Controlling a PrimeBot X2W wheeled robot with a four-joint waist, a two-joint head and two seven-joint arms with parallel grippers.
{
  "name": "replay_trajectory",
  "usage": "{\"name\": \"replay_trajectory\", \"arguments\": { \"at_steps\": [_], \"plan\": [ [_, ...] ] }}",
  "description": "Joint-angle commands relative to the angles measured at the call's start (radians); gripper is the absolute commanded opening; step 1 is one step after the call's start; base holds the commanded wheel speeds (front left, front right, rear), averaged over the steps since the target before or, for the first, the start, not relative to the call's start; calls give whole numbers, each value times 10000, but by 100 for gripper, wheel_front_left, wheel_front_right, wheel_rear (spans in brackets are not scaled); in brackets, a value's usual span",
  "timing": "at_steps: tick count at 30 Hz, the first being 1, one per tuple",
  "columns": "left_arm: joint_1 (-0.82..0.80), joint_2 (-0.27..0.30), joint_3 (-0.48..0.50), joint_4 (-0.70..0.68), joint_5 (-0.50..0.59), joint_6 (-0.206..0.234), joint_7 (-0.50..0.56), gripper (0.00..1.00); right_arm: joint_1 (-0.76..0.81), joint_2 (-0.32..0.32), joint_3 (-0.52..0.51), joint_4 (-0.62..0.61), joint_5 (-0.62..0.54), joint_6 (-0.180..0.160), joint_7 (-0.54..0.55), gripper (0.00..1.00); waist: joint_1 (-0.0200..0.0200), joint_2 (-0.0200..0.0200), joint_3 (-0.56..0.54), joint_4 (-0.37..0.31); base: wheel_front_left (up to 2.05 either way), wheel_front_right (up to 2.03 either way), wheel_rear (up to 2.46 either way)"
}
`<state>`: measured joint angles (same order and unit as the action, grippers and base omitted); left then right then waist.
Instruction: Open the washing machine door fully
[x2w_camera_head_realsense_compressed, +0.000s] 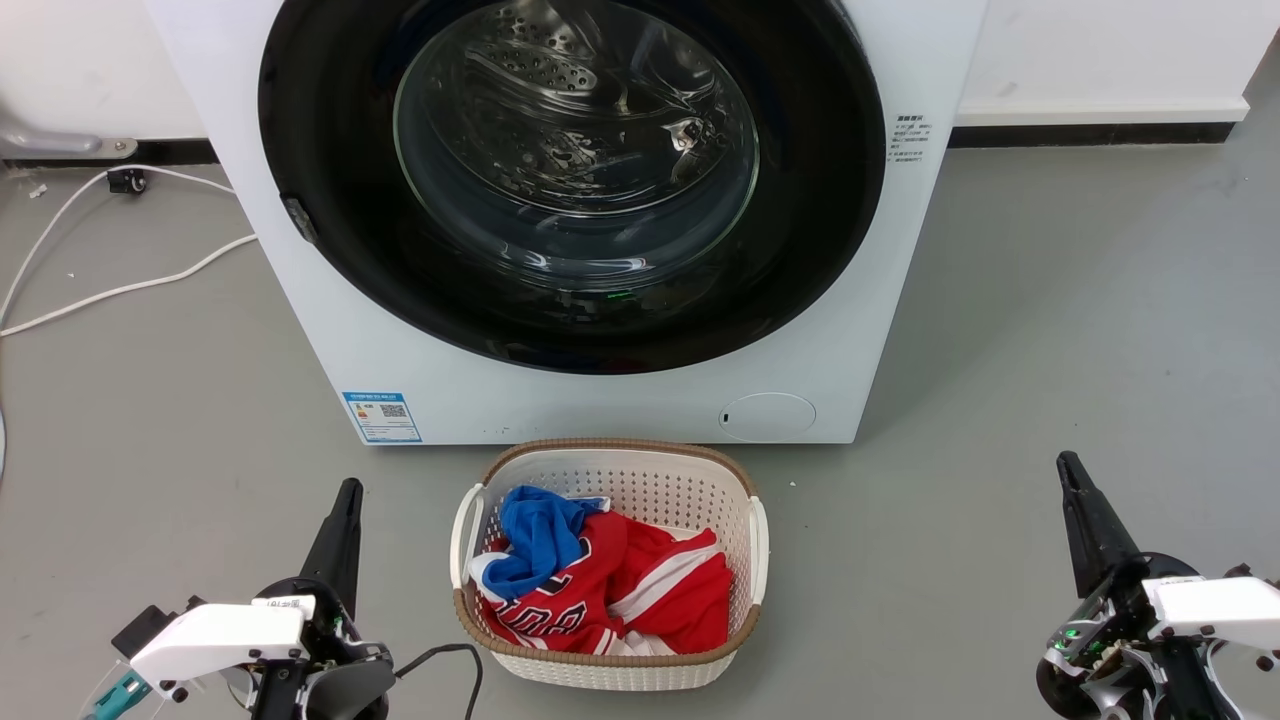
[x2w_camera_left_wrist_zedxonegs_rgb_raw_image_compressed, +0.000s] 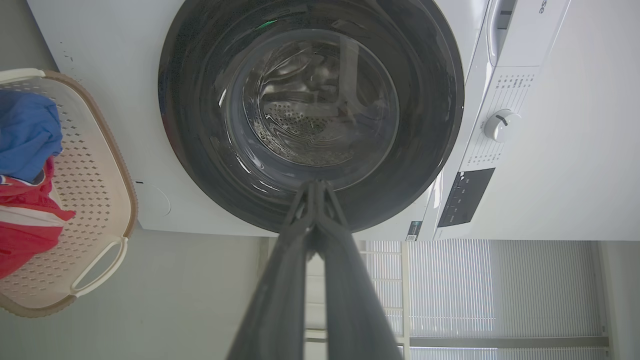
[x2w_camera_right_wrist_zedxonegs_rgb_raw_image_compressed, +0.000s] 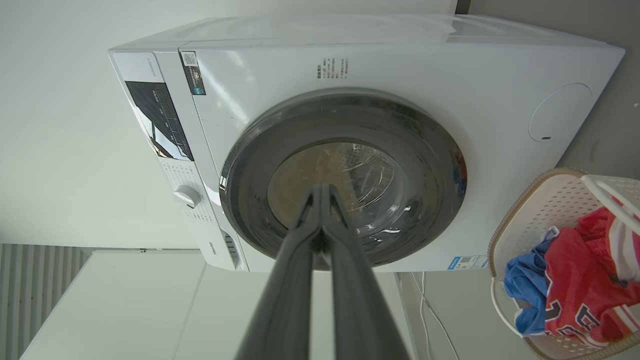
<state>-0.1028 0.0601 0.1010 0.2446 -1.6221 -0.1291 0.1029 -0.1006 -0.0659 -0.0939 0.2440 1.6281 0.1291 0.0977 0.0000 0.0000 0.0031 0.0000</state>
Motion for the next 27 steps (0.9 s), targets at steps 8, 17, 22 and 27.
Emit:
{"name": "replay_trajectory", "arguments": {
  "at_steps": [8,17,22,27],
  "plan": [
    [-85,-5,32,10,61,-29,43,0,-123,33,-40,19,-74,29,37,0,0,0,0,0,0,0,0],
    [-87,-15,48,10,74,-29,57,0,-124,49,-62,20,-86,29,43,0,0,0,0,0,0,0,0],
    [-88,-21,57,10,84,-29,66,0,-125,58,-73,19,-101,29,57,0,0,0,0,0,0,0,0],
    [81,-51,-85,106,22,5,-121,100,122,57,24,40,-75,-1,-54,100,0,0,0,-4,0,0,0]
  ]
}}
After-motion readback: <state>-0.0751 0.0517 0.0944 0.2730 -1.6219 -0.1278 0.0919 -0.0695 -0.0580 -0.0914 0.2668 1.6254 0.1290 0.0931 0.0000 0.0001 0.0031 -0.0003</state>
